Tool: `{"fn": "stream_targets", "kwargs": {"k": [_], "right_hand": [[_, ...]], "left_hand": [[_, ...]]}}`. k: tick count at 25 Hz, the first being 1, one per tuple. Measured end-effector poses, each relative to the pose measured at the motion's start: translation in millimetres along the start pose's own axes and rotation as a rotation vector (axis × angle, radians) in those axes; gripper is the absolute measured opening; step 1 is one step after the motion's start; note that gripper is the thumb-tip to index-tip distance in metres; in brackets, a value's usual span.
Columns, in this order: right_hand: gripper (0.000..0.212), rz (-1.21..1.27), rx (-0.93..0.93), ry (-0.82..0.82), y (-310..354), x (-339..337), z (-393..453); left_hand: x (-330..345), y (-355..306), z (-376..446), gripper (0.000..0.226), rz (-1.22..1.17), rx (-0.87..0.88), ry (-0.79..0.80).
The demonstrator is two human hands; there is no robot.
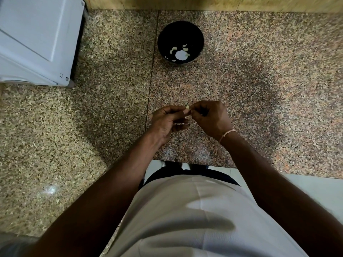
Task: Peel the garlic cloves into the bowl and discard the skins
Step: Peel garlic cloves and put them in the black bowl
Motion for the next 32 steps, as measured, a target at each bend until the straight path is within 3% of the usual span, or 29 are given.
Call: {"fn": "stream_targets", "kwargs": {"k": [10,19,27,32], "right_hand": [[0.013,-0.036,-0.064,-0.052,-1,-3,-6],[0.008,0.159,0.099,-0.082,-11,9,-9],[0.005,0.077,0.093,0.010,-8,-1,-6],[0.009,0.060,0.038,-0.003,-4,-5,-3]], "left_hand": [[1,2,-4,0.006,-0.019,-0.021,0.017],[6,7,-5,0.005,-0.099,-0.054,0.009],[3,10,-4,0.005,0.059,0.065,0.039],[-1,5,1,0.021,0.115,0.090,0.058]]}}
Point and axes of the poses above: each hand's wrist, its own z-axis towards the middle knuckle, its own x-axis out of the palm, y = z × x, the point moved 2 cm from there along z, towards the middle knuckle, and after that the axes turned 15 degrees about -z, right-handed, at the moved point
